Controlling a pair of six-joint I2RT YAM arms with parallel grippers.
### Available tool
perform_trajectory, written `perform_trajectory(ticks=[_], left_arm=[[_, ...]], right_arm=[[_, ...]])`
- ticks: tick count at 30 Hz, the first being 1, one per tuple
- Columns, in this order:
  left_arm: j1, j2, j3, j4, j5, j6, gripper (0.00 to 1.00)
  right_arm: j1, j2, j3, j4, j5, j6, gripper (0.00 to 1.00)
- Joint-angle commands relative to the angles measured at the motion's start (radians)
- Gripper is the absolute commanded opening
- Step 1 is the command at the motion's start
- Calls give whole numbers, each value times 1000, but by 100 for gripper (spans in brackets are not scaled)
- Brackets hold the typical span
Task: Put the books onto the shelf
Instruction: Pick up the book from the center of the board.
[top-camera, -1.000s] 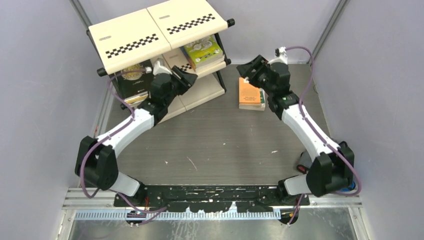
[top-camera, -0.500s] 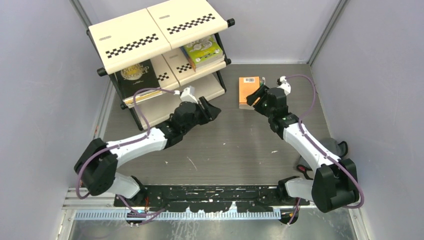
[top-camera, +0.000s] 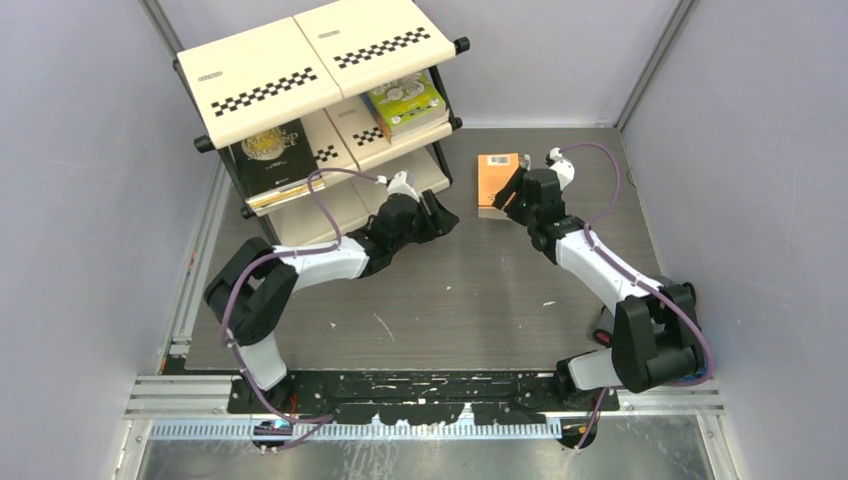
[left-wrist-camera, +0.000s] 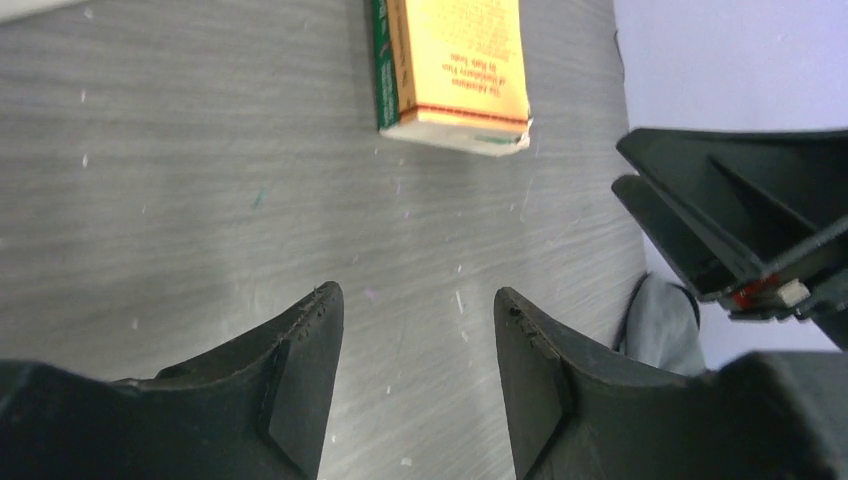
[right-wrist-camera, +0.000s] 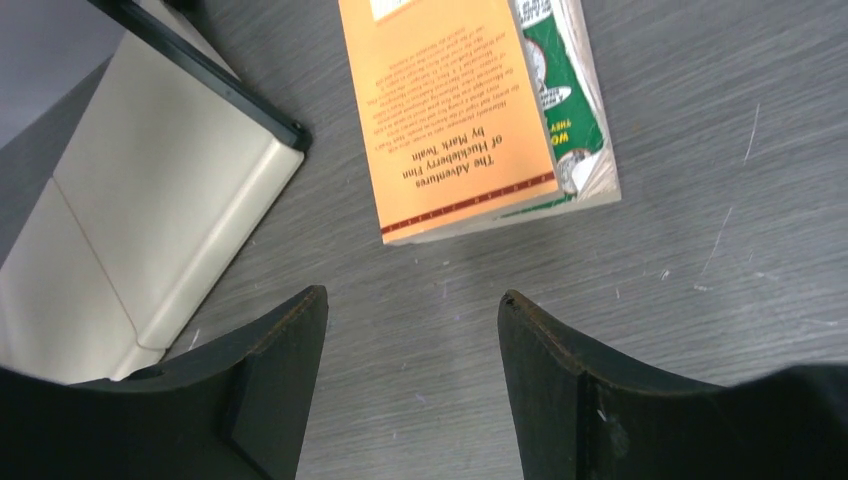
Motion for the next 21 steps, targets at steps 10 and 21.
perform_trajectory(ticks=[10, 21], left_arm=[[123, 225, 121, 198, 161, -66, 61], [157, 303, 175, 228, 211, -70, 62]], right_arm=[[-39, 150, 140, 78, 49, -53, 68], [-42, 251, 159, 119, 29, -30, 68]])
